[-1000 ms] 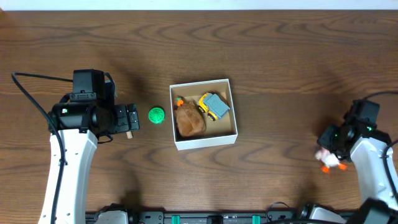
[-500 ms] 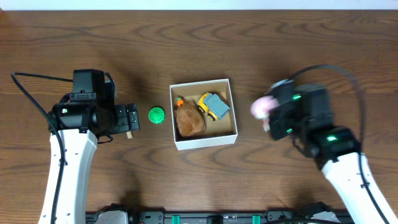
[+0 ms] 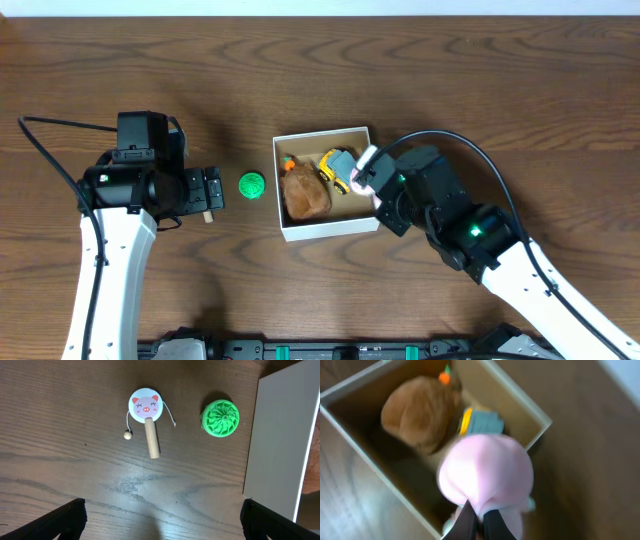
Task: Pack container
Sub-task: 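Carry the pink duck into the box, release, and withdraw right gripper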
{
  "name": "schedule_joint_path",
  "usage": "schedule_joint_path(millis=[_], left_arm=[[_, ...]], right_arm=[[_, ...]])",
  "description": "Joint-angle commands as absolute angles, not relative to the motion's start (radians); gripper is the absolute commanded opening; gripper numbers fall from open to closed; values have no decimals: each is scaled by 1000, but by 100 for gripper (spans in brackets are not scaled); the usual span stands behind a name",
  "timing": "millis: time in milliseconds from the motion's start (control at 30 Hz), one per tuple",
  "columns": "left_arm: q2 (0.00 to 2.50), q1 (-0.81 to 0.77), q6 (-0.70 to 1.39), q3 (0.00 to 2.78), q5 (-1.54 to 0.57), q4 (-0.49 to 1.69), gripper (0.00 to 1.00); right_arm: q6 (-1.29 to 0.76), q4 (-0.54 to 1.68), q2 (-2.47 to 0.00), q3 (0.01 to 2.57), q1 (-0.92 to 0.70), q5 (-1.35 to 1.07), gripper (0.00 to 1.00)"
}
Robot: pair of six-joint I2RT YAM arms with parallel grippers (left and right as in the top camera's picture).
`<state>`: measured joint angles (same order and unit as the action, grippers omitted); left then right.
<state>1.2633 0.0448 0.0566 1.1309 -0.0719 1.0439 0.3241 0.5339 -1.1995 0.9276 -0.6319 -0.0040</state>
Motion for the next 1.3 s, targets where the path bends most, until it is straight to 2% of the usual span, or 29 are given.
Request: schedule_joint_path(millis=[0, 267, 500, 567, 600, 700, 733, 800, 867, 1000, 1033, 1067, 1100, 1167, 1200, 1267], left_arm=[[1268, 48, 87, 1135, -72, 1046, 98], [1268, 48, 88, 1135, -72, 1042, 98], [1268, 49, 88, 1135, -72, 1042, 98], [1268, 49, 88, 1135, -72, 1042, 98], [1268, 48, 88, 1135, -72, 1042, 98], [1268, 49, 88, 1135, -72, 1042, 98], [1268, 49, 88, 1135, -72, 1042, 98], [1268, 49, 88, 1135, -71, 1042, 98], [1268, 48, 88, 1135, -72, 1042, 98], [1268, 48, 88, 1135, -73, 1038, 98], [1268, 48, 88, 1135, -84, 1038, 99], [1268, 48, 88, 1135, -102, 1036, 97], [1268, 48, 88, 1135, -120, 1032, 91], [1268, 48, 88, 1135, -152, 1020, 93], [1268, 48, 88, 1135, -164, 1011, 98], [1268, 48, 88, 1135, -176, 994, 98]], right_arm=[[400, 513, -1199, 967, -669, -7, 1], [408, 496, -1300, 967, -753, -27, 1], [371, 489, -1413, 967, -762, -27, 3], [362, 487, -1429, 967, -763, -27, 23], [359, 487, -1432, 967, -762, -27, 47], [360, 467, -1429, 968, -762, -22, 73], [360, 451, -1427, 970, -762, -14, 74], [360, 430, -1417, 983, -762, 4, 72], [359, 420, -1399, 1014, -762, 43, 62], [219, 424, -1353, 1098, -753, 268, 34], [169, 435, -1341, 1113, -745, 326, 24], [111, 452, -1324, 1127, -734, 389, 14], [55, 473, -1308, 1134, -720, 437, 7], [-78, 532, -1269, 1139, -683, 498, 1], [-139, 567, -1250, 1139, -659, 501, 1], [-274, 659, -1213, 1139, -596, 492, 1]])
